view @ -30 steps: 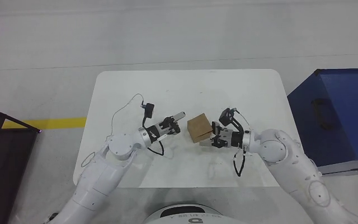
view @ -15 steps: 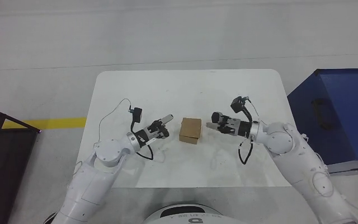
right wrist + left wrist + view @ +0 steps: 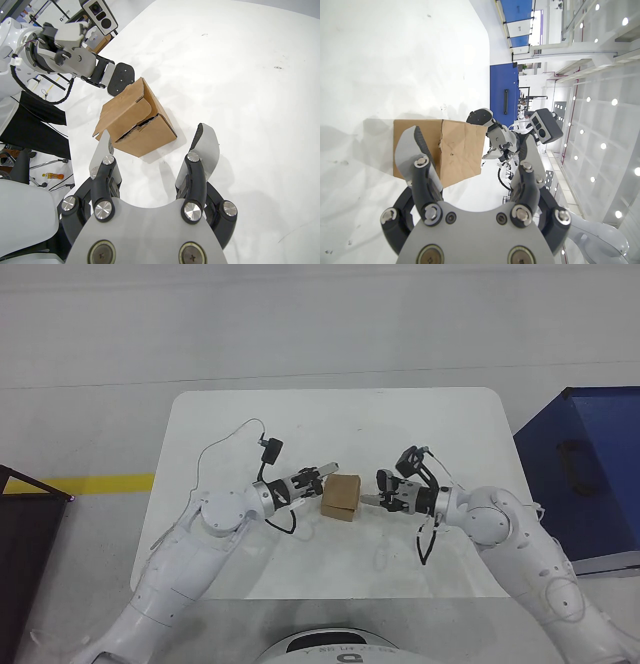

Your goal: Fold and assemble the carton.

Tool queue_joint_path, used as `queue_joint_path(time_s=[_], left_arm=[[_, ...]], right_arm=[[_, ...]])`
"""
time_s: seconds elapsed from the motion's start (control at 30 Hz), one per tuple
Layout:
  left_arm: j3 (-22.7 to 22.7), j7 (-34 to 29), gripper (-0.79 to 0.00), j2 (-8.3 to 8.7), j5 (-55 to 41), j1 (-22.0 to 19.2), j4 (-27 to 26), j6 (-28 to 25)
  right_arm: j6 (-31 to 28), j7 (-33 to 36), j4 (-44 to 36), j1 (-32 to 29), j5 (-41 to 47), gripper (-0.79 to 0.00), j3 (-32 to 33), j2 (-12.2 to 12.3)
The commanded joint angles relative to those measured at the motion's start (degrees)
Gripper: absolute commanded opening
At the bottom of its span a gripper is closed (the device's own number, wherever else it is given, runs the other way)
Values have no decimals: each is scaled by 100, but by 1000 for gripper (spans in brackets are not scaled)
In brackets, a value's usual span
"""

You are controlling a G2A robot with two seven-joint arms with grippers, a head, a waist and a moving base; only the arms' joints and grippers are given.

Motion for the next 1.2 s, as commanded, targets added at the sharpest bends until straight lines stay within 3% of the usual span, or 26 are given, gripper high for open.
queue_joint_path(time_s=[0.0, 0.23, 0.9, 1.17], left_arm=[[99, -13, -157, -30, 3, -102, 127, -82], [242, 12, -160, -90, -28, -213, 327, -258], [213, -156, -139, -116, 8, -282, 390, -354], [232, -230, -135, -134, 11, -337, 448, -378]], right_arm=[[104, -36, -21, -14, -167, -197, 6, 1], [242, -211, -67, -89, -439, -237, 29, 0], [515, -312, -132, -317, -653, -219, 480, 69], [717, -172, -182, -268, -825, -219, 349, 42]])
